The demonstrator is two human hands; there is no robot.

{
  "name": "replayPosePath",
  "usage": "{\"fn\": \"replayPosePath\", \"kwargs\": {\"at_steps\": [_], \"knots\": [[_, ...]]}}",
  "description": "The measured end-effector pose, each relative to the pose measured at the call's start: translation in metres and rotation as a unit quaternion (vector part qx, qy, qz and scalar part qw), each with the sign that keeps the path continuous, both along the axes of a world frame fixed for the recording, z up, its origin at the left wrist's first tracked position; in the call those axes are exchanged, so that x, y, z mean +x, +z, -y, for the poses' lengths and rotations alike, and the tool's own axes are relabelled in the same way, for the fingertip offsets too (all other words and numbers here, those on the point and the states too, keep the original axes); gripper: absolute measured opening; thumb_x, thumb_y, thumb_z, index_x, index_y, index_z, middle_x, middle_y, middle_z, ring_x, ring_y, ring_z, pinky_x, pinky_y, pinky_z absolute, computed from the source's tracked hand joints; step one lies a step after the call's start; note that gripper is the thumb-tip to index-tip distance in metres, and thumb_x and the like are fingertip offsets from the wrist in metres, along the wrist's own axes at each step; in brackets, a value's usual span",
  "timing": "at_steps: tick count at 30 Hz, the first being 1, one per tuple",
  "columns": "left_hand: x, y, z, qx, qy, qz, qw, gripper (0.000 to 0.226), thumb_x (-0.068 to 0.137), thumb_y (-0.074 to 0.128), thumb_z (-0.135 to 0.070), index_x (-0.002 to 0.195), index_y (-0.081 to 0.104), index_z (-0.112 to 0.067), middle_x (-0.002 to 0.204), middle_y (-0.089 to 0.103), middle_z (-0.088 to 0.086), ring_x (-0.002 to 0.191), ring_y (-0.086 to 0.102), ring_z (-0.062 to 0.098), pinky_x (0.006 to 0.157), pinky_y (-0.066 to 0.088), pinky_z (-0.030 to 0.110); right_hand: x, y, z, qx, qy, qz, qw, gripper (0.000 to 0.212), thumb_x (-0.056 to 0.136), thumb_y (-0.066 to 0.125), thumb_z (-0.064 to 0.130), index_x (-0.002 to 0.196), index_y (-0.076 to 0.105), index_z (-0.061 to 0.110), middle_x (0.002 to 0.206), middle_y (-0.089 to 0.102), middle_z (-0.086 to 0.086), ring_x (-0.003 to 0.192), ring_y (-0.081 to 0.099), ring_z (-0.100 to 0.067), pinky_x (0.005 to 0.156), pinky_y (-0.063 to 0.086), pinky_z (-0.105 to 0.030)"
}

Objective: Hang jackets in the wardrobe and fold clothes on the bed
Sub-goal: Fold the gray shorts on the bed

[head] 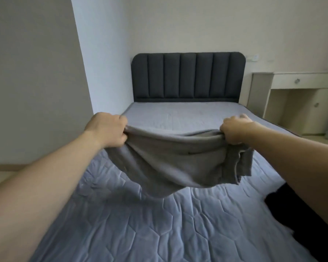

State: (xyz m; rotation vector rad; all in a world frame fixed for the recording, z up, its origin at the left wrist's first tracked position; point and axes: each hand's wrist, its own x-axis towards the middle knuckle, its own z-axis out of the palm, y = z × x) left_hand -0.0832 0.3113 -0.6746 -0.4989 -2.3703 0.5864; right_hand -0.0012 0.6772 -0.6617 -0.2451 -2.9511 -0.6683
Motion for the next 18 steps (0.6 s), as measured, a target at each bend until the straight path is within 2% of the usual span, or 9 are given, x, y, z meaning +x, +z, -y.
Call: {"fn": "replayPosePath", "kwargs": {"at_steps": [3,6,7,9,11,13,15,16,18], "knots": [[0.003,0.017,-0.010,0.087,0.125,0.096,0.984,0.025,0.075,0.052,-0.031,0.095,0.064,-0.022,0.103,0.066,0.002,0.096,0.062,0.026,0.069,0.045,0.032,-0.004,-0.005,0.002,-0.084,-0.062,0.060,0.993,0.022,0.088,0.054,0.020,0.106,0.065,0.016,0.090,0.060,-0.002,0.082,0.057,-0.020,0.077,0.046,-0.036],[-0.002,0.039,-0.012,0.103,0.126,0.271,0.949,0.010,0.073,0.049,-0.018,0.079,0.056,-0.015,0.092,0.061,0.004,0.081,0.056,0.024,0.064,0.038,0.030,-0.011,0.012,0.006,-0.066,-0.130,0.268,0.952,0.035,0.077,0.060,0.002,0.112,0.066,-0.001,0.092,0.058,-0.014,0.087,0.056,-0.027,0.080,0.047,-0.035],[-0.001,0.045,-0.013,0.084,0.139,0.322,0.933,0.010,0.073,0.049,-0.014,0.078,0.057,-0.012,0.090,0.060,0.005,0.077,0.056,0.022,0.060,0.038,0.028,-0.012,0.014,0.007,-0.053,-0.149,0.309,0.938,0.034,0.073,0.060,-0.002,0.106,0.066,-0.007,0.086,0.056,-0.017,0.085,0.054,-0.029,0.079,0.047,-0.034],[0.004,0.050,-0.014,-0.017,0.188,0.352,0.917,0.018,0.074,0.049,-0.008,0.086,0.063,-0.007,0.088,0.059,0.007,0.065,0.052,0.018,0.051,0.036,0.024,-0.013,0.011,0.009,-0.034,-0.148,0.342,0.927,0.021,0.071,0.056,-0.006,0.090,0.066,-0.010,0.076,0.052,-0.016,0.075,0.052,-0.030,0.073,0.046,-0.030],[0.006,0.046,-0.022,-0.109,0.222,0.366,0.897,0.017,0.071,0.051,-0.008,0.085,0.060,-0.009,0.084,0.055,0.010,0.058,0.046,0.018,0.048,0.033,0.021,-0.019,-0.001,0.012,-0.033,-0.135,0.361,0.922,0.028,0.072,0.055,-0.006,0.097,0.065,-0.016,0.074,0.051,-0.016,0.075,0.051,-0.030,0.076,0.044,-0.031],[-0.010,0.028,-0.029,-0.103,0.241,0.385,0.885,0.028,0.056,0.048,-0.013,0.081,0.059,-0.009,0.087,0.058,0.012,0.069,0.054,0.024,0.064,0.044,0.024,-0.029,-0.022,0.014,-0.040,-0.133,0.393,0.909,0.038,0.071,0.058,-0.001,0.106,0.064,-0.014,0.081,0.054,-0.018,0.080,0.051,-0.032,0.083,0.043,-0.035],[-0.026,0.000,-0.032,-0.051,0.267,0.371,0.888,0.041,0.062,0.043,-0.019,0.098,0.061,-0.014,0.109,0.063,0.008,0.099,0.061,0.027,0.092,0.048,0.039,-0.042,-0.051,0.011,-0.080,-0.153,0.384,0.907,0.027,0.072,0.062,0.006,0.096,0.068,-0.004,0.084,0.057,-0.017,0.077,0.054,-0.028,0.080,0.044,-0.033],[-0.032,-0.020,-0.033,-0.034,0.280,0.338,0.898,0.045,0.072,0.044,-0.021,0.113,0.059,-0.018,0.125,0.060,0.006,0.115,0.057,0.028,0.103,0.039,0.050,-0.045,-0.069,0.008,-0.106,-0.154,0.363,0.913,0.024,0.075,0.062,0.008,0.097,0.067,-0.002,0.087,0.058,-0.016,0.075,0.055,-0.027,0.075,0.045,-0.031],[-0.041,-0.070,-0.037,-0.031,0.276,0.251,0.927,0.054,0.086,0.044,-0.024,0.139,0.043,-0.020,0.145,0.044,0.007,0.136,0.038,0.030,0.110,0.014,0.067,-0.048,-0.113,-0.004,-0.175,-0.138,0.269,0.937,0.031,0.084,0.061,0.010,0.114,0.061,0.000,0.102,0.060,-0.016,0.079,0.058,-0.028,0.068,0.046,-0.031]]}}
